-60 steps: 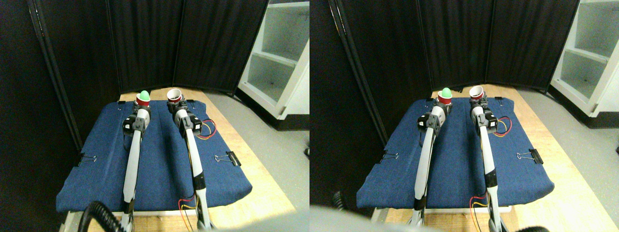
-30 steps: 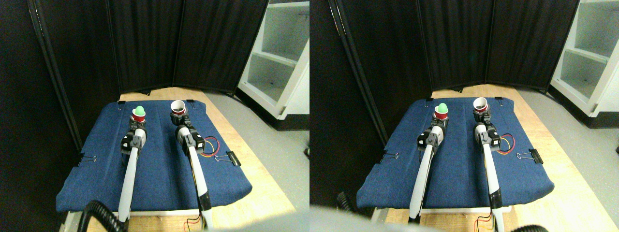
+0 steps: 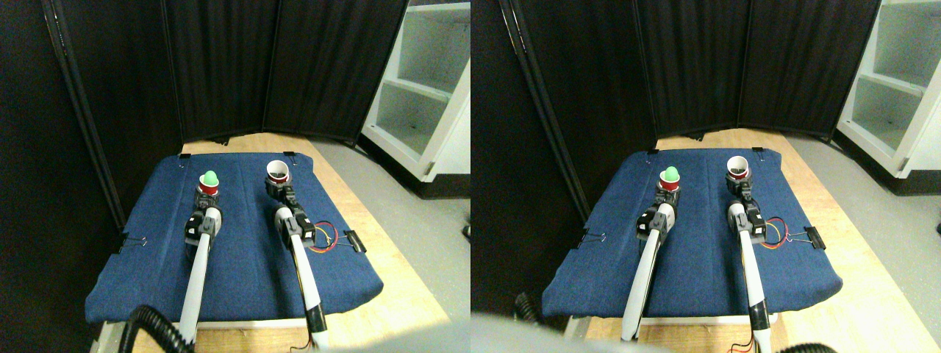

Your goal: Pour (bimanual)

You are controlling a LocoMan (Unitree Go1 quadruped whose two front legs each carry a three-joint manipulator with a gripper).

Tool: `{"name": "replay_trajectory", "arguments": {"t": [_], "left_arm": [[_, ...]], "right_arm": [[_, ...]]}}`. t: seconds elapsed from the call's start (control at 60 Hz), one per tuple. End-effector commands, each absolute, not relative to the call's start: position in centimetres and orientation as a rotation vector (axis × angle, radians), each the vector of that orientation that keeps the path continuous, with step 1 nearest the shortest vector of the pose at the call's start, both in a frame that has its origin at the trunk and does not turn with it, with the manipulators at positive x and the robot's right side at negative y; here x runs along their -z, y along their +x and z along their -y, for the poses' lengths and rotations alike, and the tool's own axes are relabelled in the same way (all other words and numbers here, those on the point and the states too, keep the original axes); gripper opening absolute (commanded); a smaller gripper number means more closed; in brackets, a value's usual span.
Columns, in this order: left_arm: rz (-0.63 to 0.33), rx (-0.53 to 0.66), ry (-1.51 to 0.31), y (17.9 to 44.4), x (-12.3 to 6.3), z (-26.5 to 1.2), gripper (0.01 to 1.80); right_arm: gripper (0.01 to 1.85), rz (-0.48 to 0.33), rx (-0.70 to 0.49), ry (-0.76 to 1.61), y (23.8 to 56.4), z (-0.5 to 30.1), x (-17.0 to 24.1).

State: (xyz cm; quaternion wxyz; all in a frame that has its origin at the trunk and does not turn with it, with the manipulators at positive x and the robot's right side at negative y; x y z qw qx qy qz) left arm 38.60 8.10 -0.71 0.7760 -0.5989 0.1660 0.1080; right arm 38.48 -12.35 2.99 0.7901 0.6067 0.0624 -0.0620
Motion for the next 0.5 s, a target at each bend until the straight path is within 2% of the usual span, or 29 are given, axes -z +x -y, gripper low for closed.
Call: {"name": "replay_trajectory", "arguments": {"t": [0.017,0.5], "left_arm": [[-0.318,-0.228,-1.32,38.9,0.7,-8.0,0.33],[-0.297,-0.244,-1.332,38.9,1.7,-8.0,0.33]], "right_arm": [[0.33,-0.101,0.151,1.363,38.7,12.7,-2.5],[0.33,-0.112,0.275,1.486,39.0,12.7,0.6]]}}
